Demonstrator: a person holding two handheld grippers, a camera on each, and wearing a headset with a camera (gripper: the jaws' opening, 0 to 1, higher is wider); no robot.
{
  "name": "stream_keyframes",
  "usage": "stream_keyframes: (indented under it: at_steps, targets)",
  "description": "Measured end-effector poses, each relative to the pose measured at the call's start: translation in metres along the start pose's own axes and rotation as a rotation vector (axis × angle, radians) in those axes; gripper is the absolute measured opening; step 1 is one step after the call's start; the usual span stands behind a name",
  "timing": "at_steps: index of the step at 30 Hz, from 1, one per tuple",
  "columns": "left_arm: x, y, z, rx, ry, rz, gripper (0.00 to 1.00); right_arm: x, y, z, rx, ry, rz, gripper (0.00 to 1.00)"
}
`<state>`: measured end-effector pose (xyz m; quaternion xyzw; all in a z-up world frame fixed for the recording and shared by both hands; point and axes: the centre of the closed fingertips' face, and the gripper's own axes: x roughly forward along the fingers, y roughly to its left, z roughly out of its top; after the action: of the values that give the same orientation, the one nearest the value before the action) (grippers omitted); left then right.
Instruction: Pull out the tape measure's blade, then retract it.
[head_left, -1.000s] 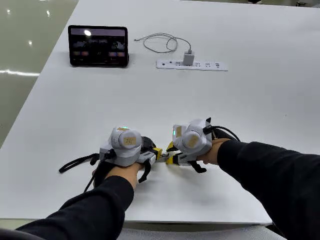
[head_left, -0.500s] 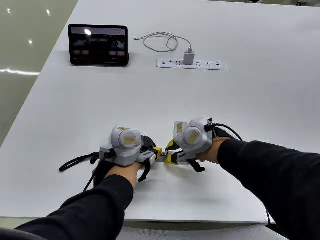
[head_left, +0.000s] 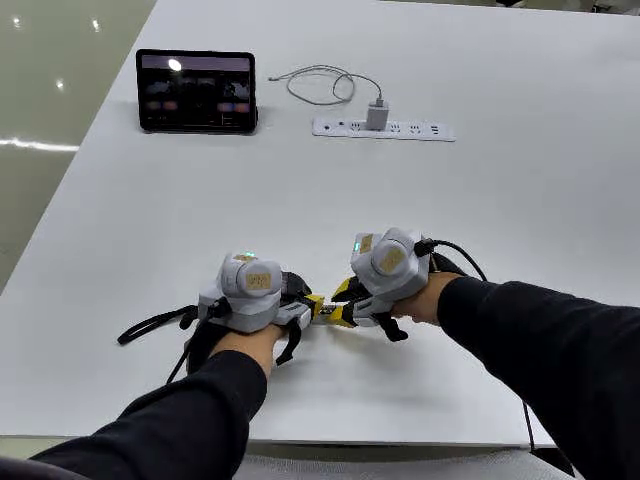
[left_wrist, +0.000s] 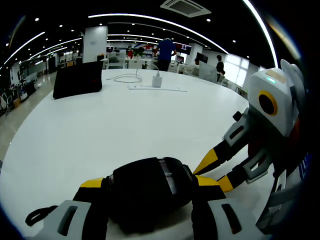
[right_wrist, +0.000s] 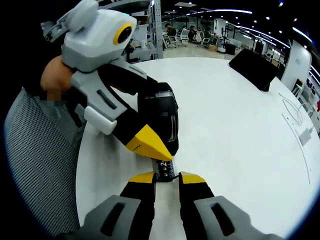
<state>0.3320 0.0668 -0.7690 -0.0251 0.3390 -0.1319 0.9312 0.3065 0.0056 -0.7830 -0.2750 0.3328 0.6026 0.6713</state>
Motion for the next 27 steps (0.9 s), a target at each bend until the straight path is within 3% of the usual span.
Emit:
stream_keyframes:
  at_steps: [2, 3, 4, 6, 27]
  targets:
    - [0.0000, -0.0008, -0.0004, 0.009, 0.002, -0.002, 0.64, 0.0004, 0.0023, -0.0011, -0.026, 0.006, 0.030, 0.14]
    - [0.0000, -0.0006, -0.0013, 0.024, 0.006, 0.001, 0.64, 0.0001, 0.0028, -0.0033, 0.009, 0.014, 0.022, 0.15]
    - [-0.0008, 0.0002, -0.0014, 0.014, 0.001, 0.001, 0.64, -0.0004, 0.0039, -0.0048, -0.003, 0.021, 0.029, 0.13]
    - [-0.0007, -0.0003, -0.0014, 0.015, -0.001, 0.001, 0.64, -0.0016, 0.0036, -0.0026, -0.101, 0.001, 0.023, 0.11]
    - [-0.0007, 0.0011, 0.0007, -0.027, 0.003, -0.016, 0.63, 0.0057, 0.0017, 0.0047, -0.078, -0.022, 0.020, 0.10]
